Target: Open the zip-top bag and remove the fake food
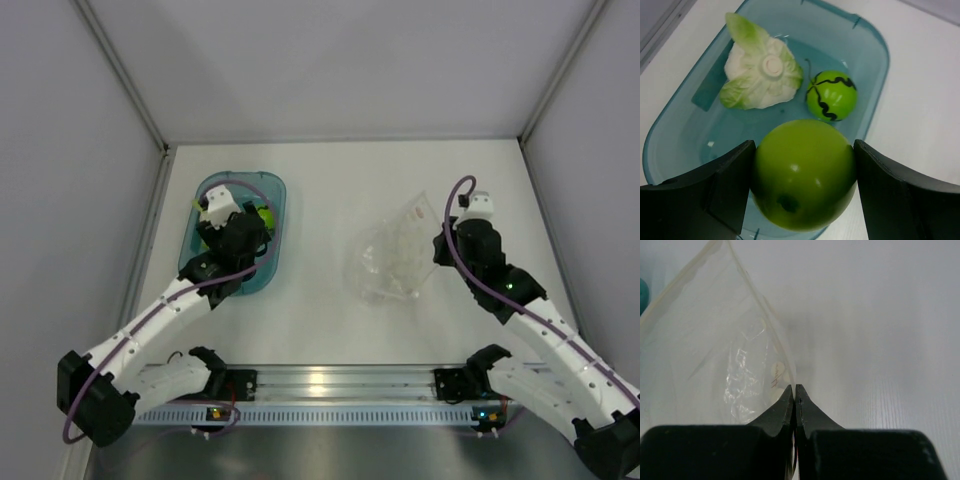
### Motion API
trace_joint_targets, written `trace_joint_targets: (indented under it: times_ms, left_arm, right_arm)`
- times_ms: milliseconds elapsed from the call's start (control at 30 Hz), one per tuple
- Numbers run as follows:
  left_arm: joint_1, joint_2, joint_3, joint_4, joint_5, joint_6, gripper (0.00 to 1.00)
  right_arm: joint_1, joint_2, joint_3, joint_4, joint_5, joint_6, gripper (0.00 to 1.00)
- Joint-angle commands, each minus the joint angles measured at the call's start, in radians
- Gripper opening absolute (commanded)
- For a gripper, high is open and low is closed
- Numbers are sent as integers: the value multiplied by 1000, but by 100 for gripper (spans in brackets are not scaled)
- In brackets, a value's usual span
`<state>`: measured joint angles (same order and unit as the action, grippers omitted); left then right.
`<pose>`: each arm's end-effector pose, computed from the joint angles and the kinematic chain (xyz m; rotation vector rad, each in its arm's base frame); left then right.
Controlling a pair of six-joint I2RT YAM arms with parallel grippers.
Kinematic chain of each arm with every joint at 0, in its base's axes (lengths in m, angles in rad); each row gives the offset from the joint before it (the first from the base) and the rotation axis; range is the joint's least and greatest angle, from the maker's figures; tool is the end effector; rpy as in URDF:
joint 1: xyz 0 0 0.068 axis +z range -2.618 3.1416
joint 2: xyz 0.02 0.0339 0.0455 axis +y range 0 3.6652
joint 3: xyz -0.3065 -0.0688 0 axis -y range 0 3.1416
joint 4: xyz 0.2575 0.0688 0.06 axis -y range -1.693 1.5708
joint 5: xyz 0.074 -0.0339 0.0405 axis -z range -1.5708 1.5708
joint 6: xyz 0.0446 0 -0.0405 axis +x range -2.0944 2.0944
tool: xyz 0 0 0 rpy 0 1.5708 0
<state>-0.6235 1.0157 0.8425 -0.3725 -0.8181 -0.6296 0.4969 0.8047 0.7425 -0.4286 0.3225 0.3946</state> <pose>0.1909 -0.0972 0.3345 -0.4640 1.8772 0.0399 0.1569 0.0690 0.3234 0.0940 2.0396 0.2269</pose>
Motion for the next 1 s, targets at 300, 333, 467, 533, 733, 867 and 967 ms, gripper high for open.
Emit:
trace_joint_targets:
  times_ms: [300, 333, 467, 533, 733, 867, 967]
  left_arm:
    - [206, 210, -69, 43, 60, -67, 11]
    - [217, 227, -74, 50, 71, -70, 13]
    - [242, 276, -83, 75, 103, -76, 63]
    - [243, 279, -82, 73, 103, -82, 76]
    - [245, 218, -72, 70, 135, -55, 98]
    - [245, 159, -60, 49, 174, -35, 98]
    - [245, 112, -39, 12, 244, -33, 98]
  right_arm:
    - [0, -18, 127, -65, 102, -42, 0]
    - [0, -16, 138, -65, 107, -46, 0]
    - [-1, 13, 196, -91, 144, -80, 0]
    - [-3, 50, 247, -114, 184, -109, 0]
    - [-24, 178, 386, -171, 446, -175, 0]
    - [-50, 275, 452, -134, 559, -276, 0]
    - [-76, 381, 520, -134, 598, -313, 0]
